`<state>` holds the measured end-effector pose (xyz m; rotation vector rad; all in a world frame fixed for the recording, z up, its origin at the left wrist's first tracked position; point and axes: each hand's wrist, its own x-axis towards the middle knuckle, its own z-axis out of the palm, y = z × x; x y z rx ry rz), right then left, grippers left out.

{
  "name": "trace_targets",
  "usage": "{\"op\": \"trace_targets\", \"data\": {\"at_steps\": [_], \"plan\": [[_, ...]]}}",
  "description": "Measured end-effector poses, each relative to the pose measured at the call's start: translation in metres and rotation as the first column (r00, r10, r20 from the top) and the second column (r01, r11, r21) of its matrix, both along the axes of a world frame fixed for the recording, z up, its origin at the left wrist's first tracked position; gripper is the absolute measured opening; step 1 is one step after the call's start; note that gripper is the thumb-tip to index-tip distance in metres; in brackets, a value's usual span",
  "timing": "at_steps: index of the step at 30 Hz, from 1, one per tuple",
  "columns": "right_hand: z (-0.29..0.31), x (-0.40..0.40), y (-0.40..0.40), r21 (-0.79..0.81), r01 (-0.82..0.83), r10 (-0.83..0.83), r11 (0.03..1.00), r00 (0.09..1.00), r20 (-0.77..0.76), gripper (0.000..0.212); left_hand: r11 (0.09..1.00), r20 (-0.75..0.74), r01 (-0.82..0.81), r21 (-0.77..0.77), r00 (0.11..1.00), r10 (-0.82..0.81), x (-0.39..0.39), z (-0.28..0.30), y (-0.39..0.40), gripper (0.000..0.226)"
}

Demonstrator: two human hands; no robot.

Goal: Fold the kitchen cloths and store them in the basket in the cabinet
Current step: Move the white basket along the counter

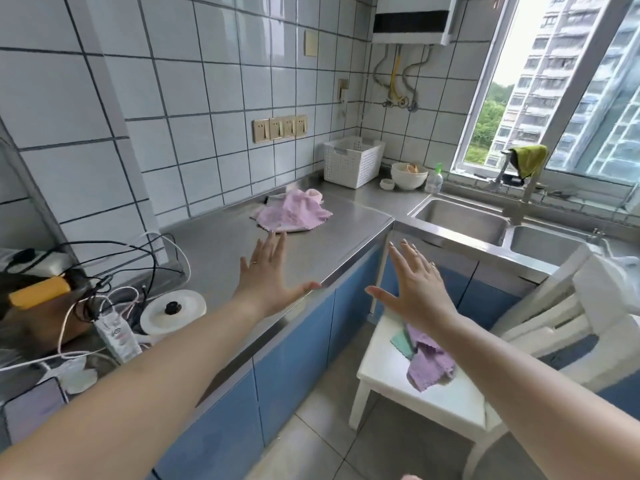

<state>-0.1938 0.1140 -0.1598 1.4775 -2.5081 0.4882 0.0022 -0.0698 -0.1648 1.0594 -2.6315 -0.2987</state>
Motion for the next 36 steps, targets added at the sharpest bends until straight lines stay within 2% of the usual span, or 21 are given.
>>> {"op": "trace_targets", "data": {"at_steps": [7, 12, 20, 27, 31, 34, 36], "plan": [[-0.009, -0.058, -0.102, 0.037, 0.059, -0.062, 0.998, 0.995, 0.081, 0.089, 0.998, -0.002, 0.054, -0.011, 0.999, -0.054, -0.066, -0.012, -0.107, 0.114], [-0.001, -0.102, -0.155, -0.006, 0.116, -0.114, 0.993, 0.984, 0.138, 0.091, 0.99, -0.002, 0.132, -0.041, 0.991, -0.132, -0.125, -0.002, -0.172, 0.113], [0.008, -0.18, -0.212, 0.028, 0.139, -0.142, 0.99, 0.98, 0.14, 0.09, 0.977, -0.111, 0.205, 0.062, 0.974, -0.198, -0.224, 0.008, -0.233, 0.116], [0.017, -0.283, -0.269, -0.024, 0.108, -0.1, 0.994, 0.97, 0.22, 0.089, 0.975, -0.213, 0.113, 0.189, 0.974, -0.071, -0.329, 0.013, -0.284, 0.112], [0.023, -0.337, -0.296, -0.039, 0.07, -0.055, 0.997, 0.953, 0.299, 0.089, 0.945, -0.266, 0.052, 0.322, 0.963, 0.038, -0.374, 0.023, -0.307, 0.112], [0.033, -0.382, -0.324, -0.097, 0.051, -0.012, 0.994, 0.93, 0.367, 0.087, 0.883, -0.334, 0.025, 0.468, 0.93, 0.151, -0.411, 0.031, -0.323, 0.112], [0.036, -0.406, -0.34, -0.134, 0.04, 0.021, 0.99, 0.905, 0.424, 0.085, 0.794, -0.39, 0.065, 0.604, 0.893, 0.224, -0.431, 0.036, -0.334, 0.113]]}}
